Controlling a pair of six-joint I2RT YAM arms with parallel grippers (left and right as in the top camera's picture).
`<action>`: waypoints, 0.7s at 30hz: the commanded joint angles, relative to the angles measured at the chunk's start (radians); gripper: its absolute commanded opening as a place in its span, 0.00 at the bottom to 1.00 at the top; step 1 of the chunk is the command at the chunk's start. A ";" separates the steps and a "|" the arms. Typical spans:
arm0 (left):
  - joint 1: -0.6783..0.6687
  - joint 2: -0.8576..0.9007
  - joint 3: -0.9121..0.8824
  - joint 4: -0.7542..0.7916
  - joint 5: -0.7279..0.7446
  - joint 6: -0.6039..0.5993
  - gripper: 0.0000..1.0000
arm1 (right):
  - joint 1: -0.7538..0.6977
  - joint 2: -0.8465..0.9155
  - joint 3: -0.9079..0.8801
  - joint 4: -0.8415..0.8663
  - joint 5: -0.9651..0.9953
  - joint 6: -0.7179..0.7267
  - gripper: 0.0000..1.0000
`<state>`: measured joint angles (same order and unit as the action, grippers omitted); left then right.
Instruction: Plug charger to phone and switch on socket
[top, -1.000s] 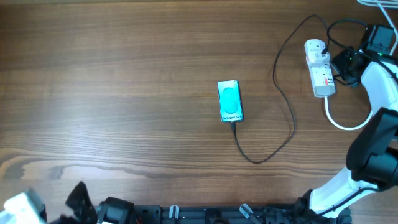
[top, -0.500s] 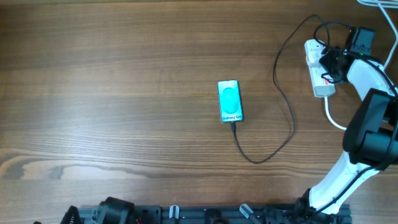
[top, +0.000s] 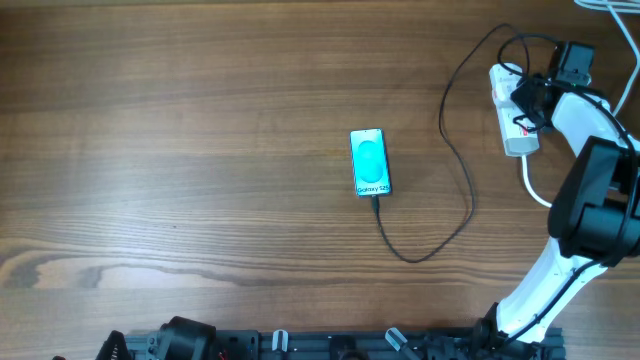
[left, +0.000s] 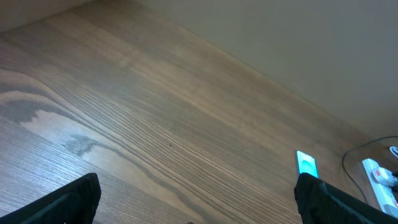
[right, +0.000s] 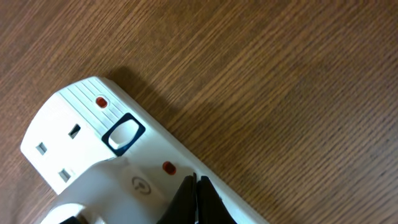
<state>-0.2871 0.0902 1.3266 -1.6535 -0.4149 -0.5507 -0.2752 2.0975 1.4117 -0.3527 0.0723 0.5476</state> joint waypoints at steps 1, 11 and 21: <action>-0.001 -0.003 -0.006 0.003 -0.013 0.019 1.00 | 0.055 0.058 -0.009 -0.035 -0.058 -0.051 0.05; -0.001 -0.003 -0.006 0.003 -0.013 0.019 1.00 | 0.136 0.058 -0.009 -0.101 -0.091 -0.073 0.05; -0.001 -0.003 -0.021 0.064 -0.021 0.019 1.00 | 0.137 -0.113 -0.009 -0.301 0.048 -0.076 0.05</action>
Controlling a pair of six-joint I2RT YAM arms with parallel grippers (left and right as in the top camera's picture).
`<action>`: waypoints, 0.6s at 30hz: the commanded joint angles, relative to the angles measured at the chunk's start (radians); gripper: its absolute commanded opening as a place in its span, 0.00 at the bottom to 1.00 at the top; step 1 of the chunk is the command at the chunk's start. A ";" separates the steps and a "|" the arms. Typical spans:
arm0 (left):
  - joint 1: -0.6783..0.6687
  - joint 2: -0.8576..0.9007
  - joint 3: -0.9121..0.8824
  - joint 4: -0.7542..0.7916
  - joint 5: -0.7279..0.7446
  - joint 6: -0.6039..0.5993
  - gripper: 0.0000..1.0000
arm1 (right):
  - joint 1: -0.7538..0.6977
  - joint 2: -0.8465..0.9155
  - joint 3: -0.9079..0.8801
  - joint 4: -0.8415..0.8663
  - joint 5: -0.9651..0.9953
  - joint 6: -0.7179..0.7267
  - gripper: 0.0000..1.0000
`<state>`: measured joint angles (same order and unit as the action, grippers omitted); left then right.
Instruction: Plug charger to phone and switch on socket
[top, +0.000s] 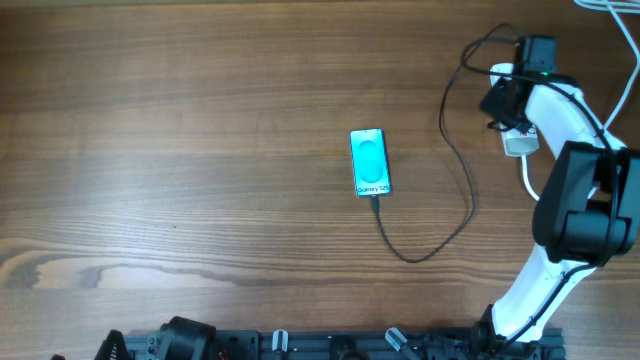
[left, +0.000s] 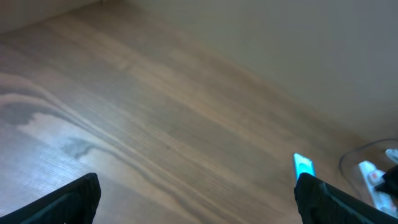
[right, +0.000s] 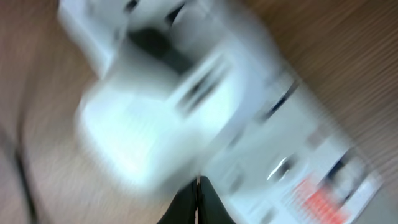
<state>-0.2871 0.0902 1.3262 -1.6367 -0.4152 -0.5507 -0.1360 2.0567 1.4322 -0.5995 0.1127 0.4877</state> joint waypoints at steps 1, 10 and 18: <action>-0.001 -0.003 -0.048 0.121 -0.038 0.019 1.00 | -0.001 -0.126 -0.030 -0.077 0.031 -0.016 0.05; -0.001 -0.003 -0.475 0.787 -0.148 0.019 1.00 | 0.090 -0.590 -0.030 -0.188 0.102 -0.026 0.04; -0.001 -0.003 -1.002 1.444 -0.056 0.020 1.00 | 0.285 -0.836 -0.030 -0.299 0.103 -0.026 0.05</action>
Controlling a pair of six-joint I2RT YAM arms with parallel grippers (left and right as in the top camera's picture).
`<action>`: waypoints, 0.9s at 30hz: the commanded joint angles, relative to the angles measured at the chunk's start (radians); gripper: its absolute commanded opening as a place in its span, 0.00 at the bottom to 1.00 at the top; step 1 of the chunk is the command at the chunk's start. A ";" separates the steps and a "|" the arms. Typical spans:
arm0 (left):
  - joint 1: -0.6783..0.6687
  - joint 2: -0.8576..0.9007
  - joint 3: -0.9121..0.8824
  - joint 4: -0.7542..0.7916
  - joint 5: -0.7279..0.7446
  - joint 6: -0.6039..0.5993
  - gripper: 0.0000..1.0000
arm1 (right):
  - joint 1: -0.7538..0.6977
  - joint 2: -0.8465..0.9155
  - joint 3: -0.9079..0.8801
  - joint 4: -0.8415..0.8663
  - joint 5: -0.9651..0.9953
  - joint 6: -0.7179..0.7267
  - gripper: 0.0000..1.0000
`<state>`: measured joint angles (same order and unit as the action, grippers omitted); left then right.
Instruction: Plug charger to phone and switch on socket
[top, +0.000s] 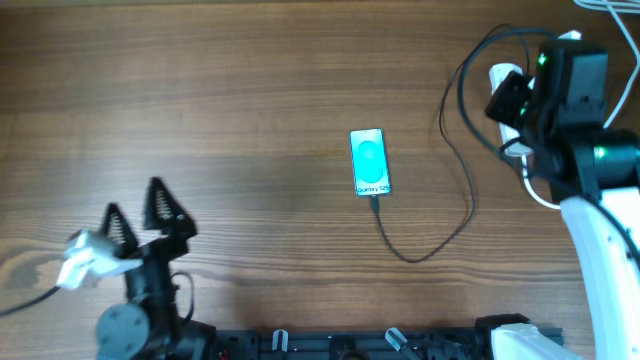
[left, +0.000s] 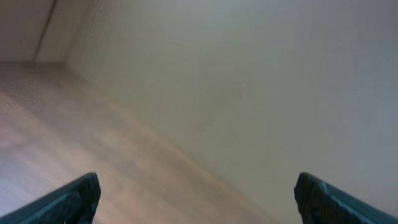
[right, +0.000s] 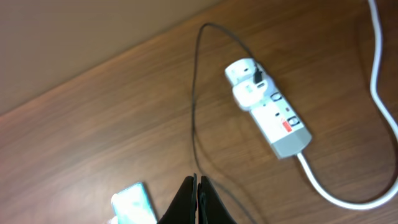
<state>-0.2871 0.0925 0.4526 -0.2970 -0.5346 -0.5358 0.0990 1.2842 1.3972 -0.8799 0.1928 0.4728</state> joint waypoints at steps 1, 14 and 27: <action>-0.001 -0.006 -0.179 0.160 0.076 0.005 1.00 | 0.068 -0.080 0.005 -0.028 0.027 -0.010 0.05; -0.001 0.000 -0.408 0.161 0.074 0.058 1.00 | 0.228 -0.266 0.005 -0.108 0.042 0.034 0.19; -0.001 0.002 -0.408 0.161 0.073 0.058 1.00 | 0.228 -0.220 0.005 -0.346 -0.070 -0.021 1.00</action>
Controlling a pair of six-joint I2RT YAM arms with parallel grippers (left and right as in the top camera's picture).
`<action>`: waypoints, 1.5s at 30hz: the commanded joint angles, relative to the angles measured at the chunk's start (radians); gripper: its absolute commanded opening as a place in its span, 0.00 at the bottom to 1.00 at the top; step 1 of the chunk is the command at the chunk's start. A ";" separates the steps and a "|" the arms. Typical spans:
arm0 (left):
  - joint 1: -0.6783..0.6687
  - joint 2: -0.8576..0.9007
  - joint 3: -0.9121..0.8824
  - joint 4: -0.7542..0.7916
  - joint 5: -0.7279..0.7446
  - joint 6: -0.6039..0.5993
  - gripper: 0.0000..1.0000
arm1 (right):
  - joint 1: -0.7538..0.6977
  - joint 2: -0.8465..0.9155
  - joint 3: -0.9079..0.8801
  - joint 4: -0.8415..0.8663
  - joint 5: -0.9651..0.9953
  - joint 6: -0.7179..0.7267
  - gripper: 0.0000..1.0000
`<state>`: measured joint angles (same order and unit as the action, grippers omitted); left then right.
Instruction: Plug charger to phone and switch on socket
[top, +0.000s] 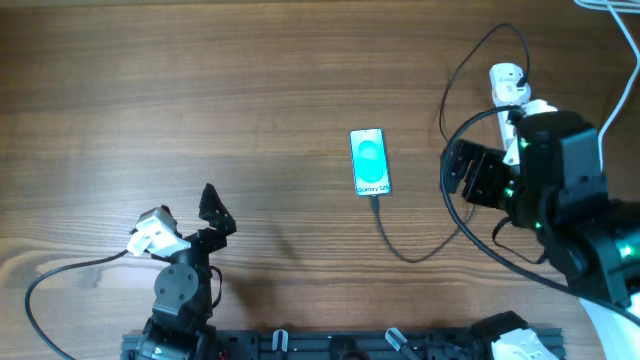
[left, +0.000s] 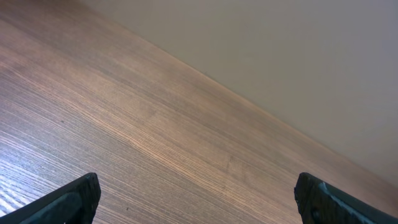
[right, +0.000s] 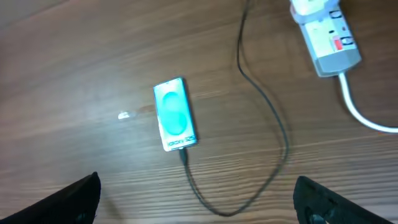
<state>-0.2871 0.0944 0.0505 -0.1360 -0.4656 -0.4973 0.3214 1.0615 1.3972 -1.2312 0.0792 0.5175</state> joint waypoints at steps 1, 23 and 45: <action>-0.001 0.000 -0.006 0.000 0.005 0.019 1.00 | 0.006 0.000 0.005 0.032 0.033 -0.105 1.00; -0.001 0.000 -0.006 0.000 0.004 0.019 1.00 | -0.349 -0.952 -1.032 1.127 -0.298 -0.451 1.00; -0.001 0.000 -0.006 0.000 0.005 0.019 1.00 | -0.430 -1.058 -1.392 1.241 -0.199 -0.307 1.00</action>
<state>-0.2871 0.0952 0.0502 -0.1360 -0.4656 -0.4938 -0.1020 0.0181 0.0078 0.0261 -0.1467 0.1982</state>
